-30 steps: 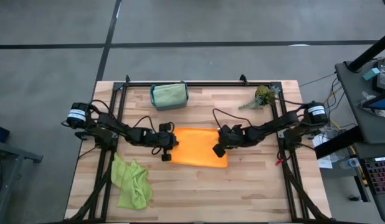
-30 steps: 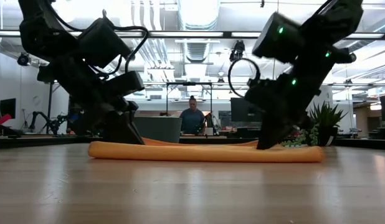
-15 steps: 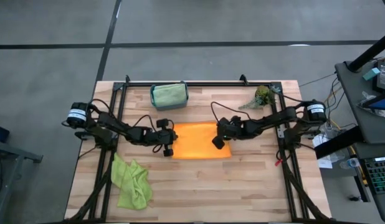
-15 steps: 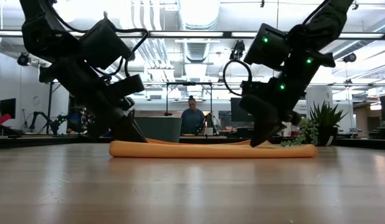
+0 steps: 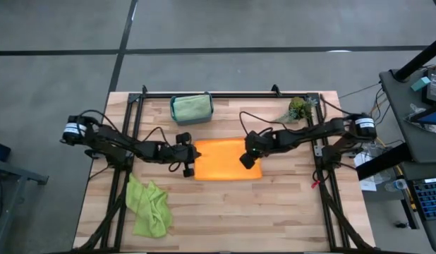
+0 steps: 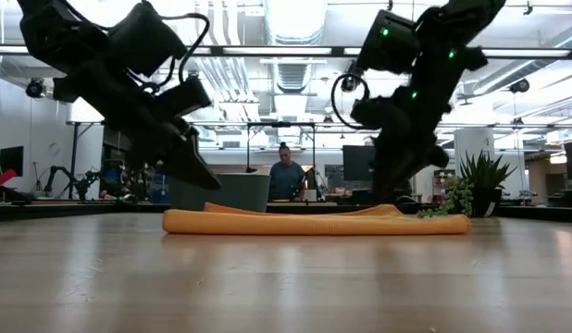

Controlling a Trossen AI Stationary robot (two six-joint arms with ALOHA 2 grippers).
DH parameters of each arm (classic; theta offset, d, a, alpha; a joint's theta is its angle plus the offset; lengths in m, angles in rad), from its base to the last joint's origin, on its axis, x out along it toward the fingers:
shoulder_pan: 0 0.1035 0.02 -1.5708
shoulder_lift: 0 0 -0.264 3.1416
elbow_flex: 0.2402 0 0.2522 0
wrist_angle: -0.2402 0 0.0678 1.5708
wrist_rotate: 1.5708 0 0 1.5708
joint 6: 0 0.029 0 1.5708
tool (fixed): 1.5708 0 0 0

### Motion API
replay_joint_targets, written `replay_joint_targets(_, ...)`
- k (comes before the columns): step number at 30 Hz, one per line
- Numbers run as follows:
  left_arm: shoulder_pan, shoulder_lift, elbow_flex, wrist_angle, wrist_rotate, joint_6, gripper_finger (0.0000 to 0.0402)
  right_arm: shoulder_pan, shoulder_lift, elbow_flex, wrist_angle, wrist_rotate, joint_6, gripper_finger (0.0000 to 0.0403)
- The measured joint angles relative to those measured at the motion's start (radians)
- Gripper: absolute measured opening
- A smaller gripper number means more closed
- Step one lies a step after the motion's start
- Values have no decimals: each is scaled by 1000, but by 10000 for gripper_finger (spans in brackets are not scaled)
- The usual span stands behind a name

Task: Fold microfiber towels
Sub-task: Fold the orange microfiber towel

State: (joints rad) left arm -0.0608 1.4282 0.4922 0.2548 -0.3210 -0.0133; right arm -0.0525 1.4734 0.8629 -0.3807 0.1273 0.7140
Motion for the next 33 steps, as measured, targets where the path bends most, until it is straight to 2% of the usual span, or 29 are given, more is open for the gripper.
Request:
replay_joint_targets(5,0,7,-5,-1,56,-7,3,3,-70,8,-122,-4,82,126)
replay_joint_targets(10,-6,27,-9,-21,95,-6,3,31,-123,-19,-140,-40,104,192)
replay_joint_targets(15,-9,22,-8,-34,100,1,3,58,-149,-44,-140,-51,160,232)
replay_joint_targets(24,-13,15,-8,-32,112,2,3,67,-137,-114,-118,-42,230,247)
replay_joint_targets(33,-13,22,-8,-30,112,1,3,65,-136,-213,73,0,269,247)
